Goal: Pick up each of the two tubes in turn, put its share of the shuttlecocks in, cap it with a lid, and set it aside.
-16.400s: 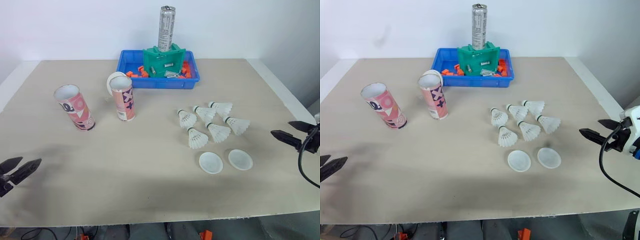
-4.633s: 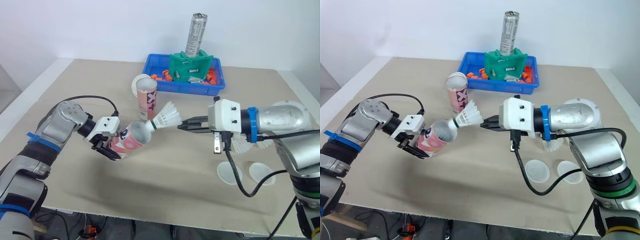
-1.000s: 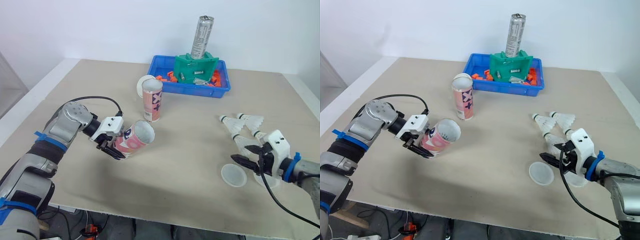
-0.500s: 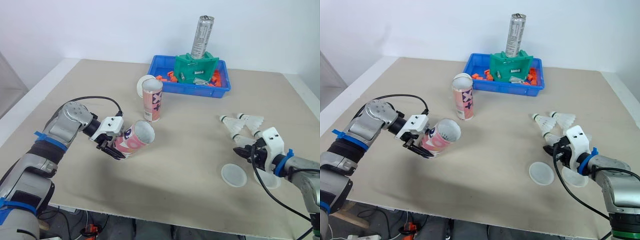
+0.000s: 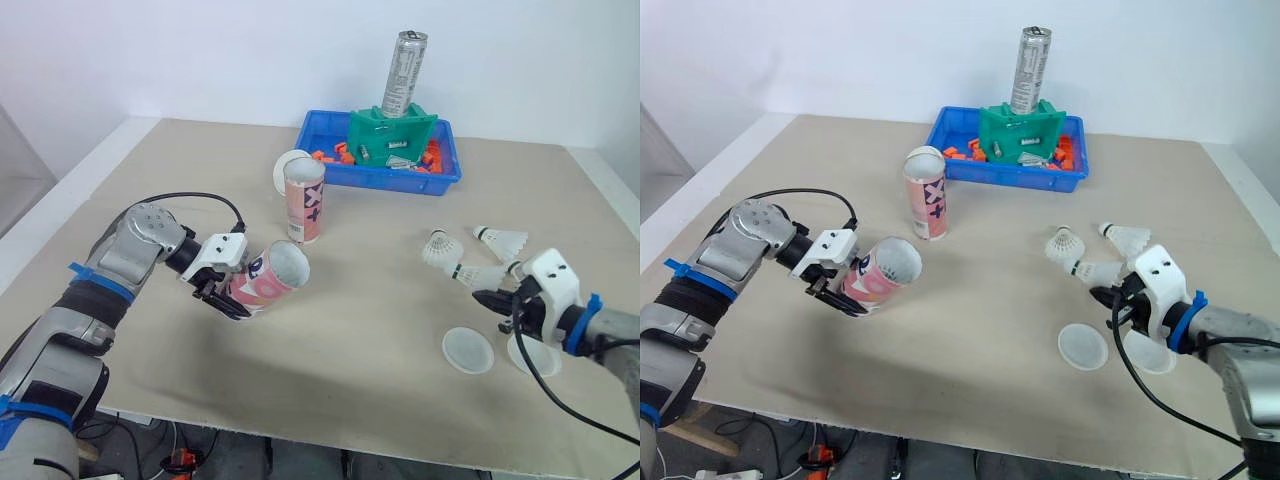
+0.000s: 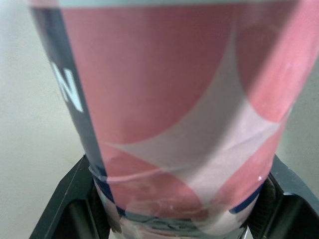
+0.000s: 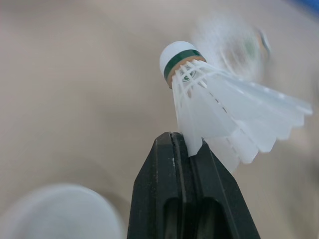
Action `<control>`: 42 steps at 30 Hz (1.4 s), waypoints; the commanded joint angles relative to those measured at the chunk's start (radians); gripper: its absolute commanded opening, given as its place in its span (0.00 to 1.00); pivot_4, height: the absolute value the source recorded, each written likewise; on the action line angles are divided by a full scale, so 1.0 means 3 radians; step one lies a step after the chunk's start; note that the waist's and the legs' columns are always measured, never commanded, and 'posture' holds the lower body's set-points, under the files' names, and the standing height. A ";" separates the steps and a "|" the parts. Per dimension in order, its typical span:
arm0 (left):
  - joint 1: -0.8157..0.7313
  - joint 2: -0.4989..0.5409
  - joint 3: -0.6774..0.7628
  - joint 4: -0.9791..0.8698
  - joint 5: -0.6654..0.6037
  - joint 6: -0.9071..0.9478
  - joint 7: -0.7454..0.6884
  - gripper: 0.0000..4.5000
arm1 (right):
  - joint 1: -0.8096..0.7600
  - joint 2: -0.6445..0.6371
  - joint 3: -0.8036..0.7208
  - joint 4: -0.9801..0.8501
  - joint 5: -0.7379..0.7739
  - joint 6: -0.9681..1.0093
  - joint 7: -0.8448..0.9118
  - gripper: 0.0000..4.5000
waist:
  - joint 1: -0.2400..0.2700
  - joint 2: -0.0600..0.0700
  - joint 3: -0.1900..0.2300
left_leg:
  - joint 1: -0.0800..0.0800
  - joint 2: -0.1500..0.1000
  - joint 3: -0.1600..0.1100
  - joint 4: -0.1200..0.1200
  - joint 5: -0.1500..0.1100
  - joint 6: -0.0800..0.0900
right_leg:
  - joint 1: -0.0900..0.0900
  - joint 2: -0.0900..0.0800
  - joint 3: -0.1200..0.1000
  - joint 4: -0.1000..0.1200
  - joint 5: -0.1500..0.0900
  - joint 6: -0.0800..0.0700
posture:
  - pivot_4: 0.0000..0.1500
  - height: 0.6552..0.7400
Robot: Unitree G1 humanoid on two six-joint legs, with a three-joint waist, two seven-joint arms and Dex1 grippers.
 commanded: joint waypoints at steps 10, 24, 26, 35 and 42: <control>-0.0083 -0.0122 -0.0153 0.0189 0.0040 -0.0077 0.0005 0.65 | -0.1823 -0.0114 0.1383 -0.0474 -0.0087 -0.0444 0.0671 0.02 | -0.0004 -0.0008 0.0005 | -0.0003 0.0004 0.0036 -0.0005 -0.0003 -0.0005 | -0.0021 -0.0031 -0.0009 -0.0003 -0.0002 -0.0005 | 1.00 1.00; -0.0017 -0.0029 -0.0110 0.0068 0.0011 -0.0024 0.0005 0.65 | -0.3119 0.0700 0.2483 0.0473 -0.0906 -0.1093 0.1310 0.02 | 0.0000 -0.0009 0.0006 | -0.0042 0.0013 0.0069 -0.0004 0.0016 0.0020 | -0.0048 -0.0045 -0.0027 -0.0001 -0.0001 -0.0003 | 1.00 1.00; -0.0013 -0.0028 -0.0103 0.0061 0.0014 -0.0016 0.0005 0.65 | -0.3218 0.0815 0.2495 0.0536 -0.0894 -0.1065 0.1355 0.15 | -0.0001 -0.0009 0.0006 | -0.0041 0.0016 0.0067 -0.0004 0.0018 0.0024 | -0.0051 -0.0039 -0.0026 0.0003 0.0000 -0.0002 | 1.00 1.00; 0.0023 -0.0024 -0.0059 -0.0012 0.0027 0.0039 0.0005 0.65 | -0.3375 0.1015 0.2208 0.0718 -0.0394 -0.0575 0.1541 0.65 | 0.0000 -0.0010 0.0006 | -0.0044 0.0019 0.0061 -0.0004 0.0019 0.0025 | -0.0049 -0.0037 -0.0032 0.0004 0.0000 -0.0002 | 1.00 1.00; 0.0047 -0.0015 -0.0034 -0.0046 0.0042 0.0057 0.0005 0.65 | -0.3444 0.1284 0.2198 0.0988 -0.0416 -0.0593 0.1436 0.26 | -0.0004 -0.0010 0.0006 | -0.0044 0.0020 0.0059 -0.0006 0.0020 0.0026 | -0.0049 -0.0032 -0.0033 0.0008 0.0001 -0.0003 | 1.00 1.00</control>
